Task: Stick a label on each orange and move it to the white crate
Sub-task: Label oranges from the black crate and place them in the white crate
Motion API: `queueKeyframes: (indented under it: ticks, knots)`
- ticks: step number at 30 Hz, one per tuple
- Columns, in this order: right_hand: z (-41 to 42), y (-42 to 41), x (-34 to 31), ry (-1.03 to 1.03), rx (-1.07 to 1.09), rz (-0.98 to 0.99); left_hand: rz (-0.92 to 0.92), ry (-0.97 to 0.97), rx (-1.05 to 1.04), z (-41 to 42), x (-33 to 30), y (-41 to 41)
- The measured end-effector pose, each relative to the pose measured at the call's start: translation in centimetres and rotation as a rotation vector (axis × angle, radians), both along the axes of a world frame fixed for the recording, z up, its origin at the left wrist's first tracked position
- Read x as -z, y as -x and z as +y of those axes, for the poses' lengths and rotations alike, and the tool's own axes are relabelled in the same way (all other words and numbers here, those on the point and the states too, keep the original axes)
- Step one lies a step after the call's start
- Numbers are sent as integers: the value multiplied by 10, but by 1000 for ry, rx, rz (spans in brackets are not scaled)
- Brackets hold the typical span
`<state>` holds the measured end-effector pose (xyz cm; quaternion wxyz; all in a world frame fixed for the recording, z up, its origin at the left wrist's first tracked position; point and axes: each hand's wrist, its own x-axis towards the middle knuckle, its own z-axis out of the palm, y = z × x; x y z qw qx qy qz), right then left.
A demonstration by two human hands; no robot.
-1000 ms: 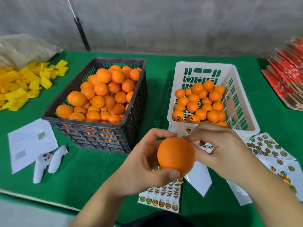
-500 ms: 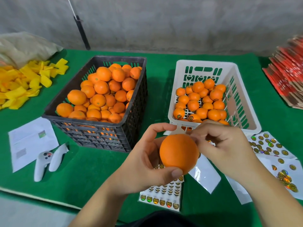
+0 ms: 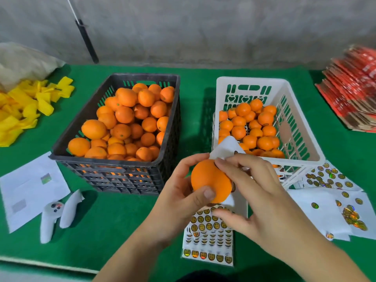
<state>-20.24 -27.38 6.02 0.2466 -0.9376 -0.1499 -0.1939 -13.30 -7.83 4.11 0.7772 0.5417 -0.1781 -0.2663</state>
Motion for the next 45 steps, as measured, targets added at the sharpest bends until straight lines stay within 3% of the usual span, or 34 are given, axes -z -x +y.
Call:
queueKeyframes:
  ticks: [6,11,14,17,20,22,25,27,30,32,35,36,38,40,43,45]
  knots:
    - [19,-4,4,-160,136,-53,97,22,81,4,12,-3]
    - [4,-16,-1,-376,111,-20,41,-84,-24,15,28,-18]
    - [-17,-42,-7,-409,294,-11,18,-95,-85,22,33,-32]
    - [-29,-63,-14,-507,508,166,-57,-63,-59,28,29,-50]
    - [-9,-64,-3,-1000,228,504,-118,-77,-59,31,25,-75]
    - [6,-61,16,-1209,110,670,-165,-111,-20,35,22,-95]
    - [22,-59,34,-1360,235,520,-403,-371,84,47,28,-141]
    - [21,-58,38,-1417,236,453,-620,-647,-11,54,40,-181]
    - [15,-55,41,-1434,235,439,-640,-1080,-43,56,55,-238]
    - [11,-53,43,-1444,249,441,-626,-1415,117,52,67,-262]
    - [10,-50,44,-1462,267,435,-709,-1801,600,49,82,-259]
    - [11,-49,44,-1466,275,429,-699,-1827,755,47,85,-257]
    - [11,-46,47,-1478,289,433,-658,-1853,791,45,85,-256]
    - [11,-44,49,-1462,297,445,-478,-1840,560,47,80,-253]
    - [10,-40,48,-1465,300,438,-489,-1777,308,54,65,-252]
    - [7,-38,48,-1478,287,425,-481,-1605,100,59,48,-242]
